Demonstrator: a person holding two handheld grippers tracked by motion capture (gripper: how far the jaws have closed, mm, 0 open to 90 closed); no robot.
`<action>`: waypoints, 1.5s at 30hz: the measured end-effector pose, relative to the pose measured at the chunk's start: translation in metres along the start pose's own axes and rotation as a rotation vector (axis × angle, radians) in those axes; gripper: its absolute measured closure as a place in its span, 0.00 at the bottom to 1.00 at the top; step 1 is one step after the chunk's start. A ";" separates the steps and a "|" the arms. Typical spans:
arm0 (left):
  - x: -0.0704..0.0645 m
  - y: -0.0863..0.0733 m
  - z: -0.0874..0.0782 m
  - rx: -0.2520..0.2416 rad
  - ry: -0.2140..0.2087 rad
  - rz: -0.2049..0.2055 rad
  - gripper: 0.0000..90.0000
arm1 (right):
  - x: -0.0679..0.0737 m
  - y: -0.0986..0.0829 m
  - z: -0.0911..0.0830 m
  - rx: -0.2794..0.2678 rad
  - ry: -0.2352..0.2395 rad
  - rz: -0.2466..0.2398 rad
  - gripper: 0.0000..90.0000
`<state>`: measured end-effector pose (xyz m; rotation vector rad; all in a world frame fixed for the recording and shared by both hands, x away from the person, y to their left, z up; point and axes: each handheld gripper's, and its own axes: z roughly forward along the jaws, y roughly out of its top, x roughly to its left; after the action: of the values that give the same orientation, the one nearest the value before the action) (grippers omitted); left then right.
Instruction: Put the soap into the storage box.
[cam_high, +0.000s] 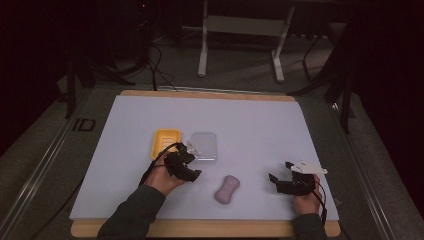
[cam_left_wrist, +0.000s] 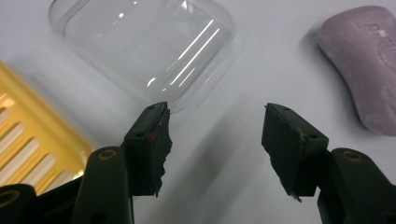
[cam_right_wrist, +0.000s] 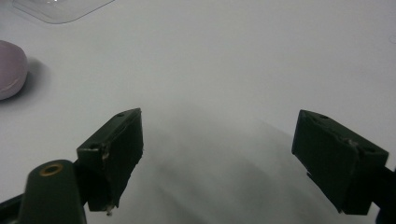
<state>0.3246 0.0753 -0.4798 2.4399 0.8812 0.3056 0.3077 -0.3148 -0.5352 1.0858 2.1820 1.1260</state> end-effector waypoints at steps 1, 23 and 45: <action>-0.001 0.001 0.001 0.002 -0.001 0.003 0.47 | 0.000 0.000 0.000 0.000 0.000 0.000 0.18; -0.025 0.028 0.011 0.010 -0.052 0.037 0.45 | 0.000 0.000 0.000 0.001 -0.003 -0.001 0.18; -0.048 0.042 0.020 0.010 -0.081 0.076 0.36 | 0.002 0.000 0.000 0.003 -0.009 -0.012 0.18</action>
<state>0.3176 0.0093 -0.4755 2.4806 0.7586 0.2278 0.3067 -0.3132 -0.5353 1.0762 2.1804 1.1111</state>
